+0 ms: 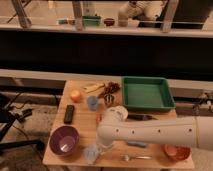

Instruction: Place towel in table surface

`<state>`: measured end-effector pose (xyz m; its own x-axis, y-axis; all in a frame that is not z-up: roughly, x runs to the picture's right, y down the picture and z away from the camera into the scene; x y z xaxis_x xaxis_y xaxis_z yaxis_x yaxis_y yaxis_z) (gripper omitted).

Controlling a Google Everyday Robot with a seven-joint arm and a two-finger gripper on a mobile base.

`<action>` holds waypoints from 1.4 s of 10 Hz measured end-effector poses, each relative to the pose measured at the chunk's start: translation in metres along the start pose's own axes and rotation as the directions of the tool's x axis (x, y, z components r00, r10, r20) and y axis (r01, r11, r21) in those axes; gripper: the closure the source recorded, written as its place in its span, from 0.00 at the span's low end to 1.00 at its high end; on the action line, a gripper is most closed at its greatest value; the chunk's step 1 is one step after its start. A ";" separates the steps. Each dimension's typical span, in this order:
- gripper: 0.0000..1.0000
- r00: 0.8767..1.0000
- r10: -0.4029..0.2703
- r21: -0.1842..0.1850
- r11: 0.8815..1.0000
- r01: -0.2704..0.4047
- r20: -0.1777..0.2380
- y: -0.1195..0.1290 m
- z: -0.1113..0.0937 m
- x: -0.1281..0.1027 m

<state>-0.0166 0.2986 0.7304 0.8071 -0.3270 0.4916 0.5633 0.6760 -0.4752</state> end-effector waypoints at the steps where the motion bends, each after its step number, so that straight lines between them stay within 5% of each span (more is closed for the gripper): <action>1: 0.82 1.000 0.014 0.002 1.000 -0.014 -0.010 0.005 -0.002 0.012; 7: 0.82 0.999 0.036 -0.006 0.999 -0.036 -0.019 0.016 0.001 0.028; 14: 0.82 1.000 -0.024 -0.010 1.000 0.024 0.015 0.011 0.006 -0.006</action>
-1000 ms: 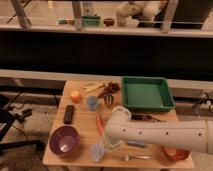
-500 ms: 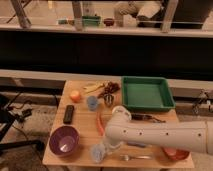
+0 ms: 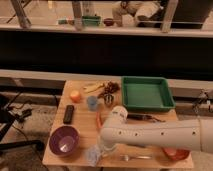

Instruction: Place towel in table surface

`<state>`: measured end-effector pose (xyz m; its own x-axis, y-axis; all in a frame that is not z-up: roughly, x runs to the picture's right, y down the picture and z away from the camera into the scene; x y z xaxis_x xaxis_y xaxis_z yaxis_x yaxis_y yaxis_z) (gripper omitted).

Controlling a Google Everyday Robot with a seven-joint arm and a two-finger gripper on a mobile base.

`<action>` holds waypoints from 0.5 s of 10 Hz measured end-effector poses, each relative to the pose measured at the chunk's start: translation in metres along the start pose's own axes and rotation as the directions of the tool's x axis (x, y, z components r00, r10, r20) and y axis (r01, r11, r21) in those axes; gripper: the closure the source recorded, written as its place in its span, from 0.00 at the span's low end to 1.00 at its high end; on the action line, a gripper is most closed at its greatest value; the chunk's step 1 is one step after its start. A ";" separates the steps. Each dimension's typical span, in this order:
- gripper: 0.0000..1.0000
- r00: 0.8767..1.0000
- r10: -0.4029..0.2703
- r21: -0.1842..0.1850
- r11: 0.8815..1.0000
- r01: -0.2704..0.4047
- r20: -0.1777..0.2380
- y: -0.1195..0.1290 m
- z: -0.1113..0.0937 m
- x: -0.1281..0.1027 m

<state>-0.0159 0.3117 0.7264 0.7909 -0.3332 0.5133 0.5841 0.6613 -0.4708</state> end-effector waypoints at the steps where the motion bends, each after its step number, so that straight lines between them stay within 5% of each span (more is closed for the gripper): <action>1: 0.82 1.000 -0.005 0.003 1.000 0.005 0.001 -0.002 0.000 -0.002; 3: 0.78 1.000 -0.006 0.003 1.000 0.006 0.001 -0.002 -0.001 -0.002; 5: 0.62 1.000 -0.006 0.003 1.000 0.006 0.001 -0.002 -0.001 -0.003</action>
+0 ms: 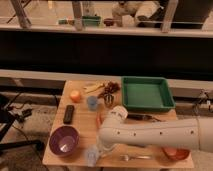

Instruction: Place towel in table surface

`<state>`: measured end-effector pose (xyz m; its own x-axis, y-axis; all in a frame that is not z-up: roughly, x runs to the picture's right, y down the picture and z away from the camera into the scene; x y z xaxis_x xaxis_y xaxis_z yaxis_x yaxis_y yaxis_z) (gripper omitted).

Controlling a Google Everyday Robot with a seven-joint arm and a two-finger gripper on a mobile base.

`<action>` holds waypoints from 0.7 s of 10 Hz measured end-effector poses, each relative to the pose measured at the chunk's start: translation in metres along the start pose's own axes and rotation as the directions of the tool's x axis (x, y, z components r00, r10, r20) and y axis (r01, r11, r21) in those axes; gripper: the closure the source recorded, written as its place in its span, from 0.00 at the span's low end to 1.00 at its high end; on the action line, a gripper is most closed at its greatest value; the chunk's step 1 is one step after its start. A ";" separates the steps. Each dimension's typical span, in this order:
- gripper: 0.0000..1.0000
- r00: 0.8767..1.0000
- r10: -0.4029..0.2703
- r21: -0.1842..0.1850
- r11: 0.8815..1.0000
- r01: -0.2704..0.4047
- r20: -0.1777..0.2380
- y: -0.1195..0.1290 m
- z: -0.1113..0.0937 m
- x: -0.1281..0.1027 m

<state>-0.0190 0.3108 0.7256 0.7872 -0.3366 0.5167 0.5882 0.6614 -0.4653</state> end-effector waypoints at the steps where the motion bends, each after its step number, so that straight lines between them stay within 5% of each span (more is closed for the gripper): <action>1: 0.50 1.000 0.000 0.000 1.000 0.000 0.000 0.000 0.000 0.000; 4: 0.24 1.000 0.000 0.000 1.000 0.000 0.000 0.000 0.000 0.000; 7: 0.20 1.000 0.000 0.000 1.000 0.000 0.000 0.000 0.000 0.000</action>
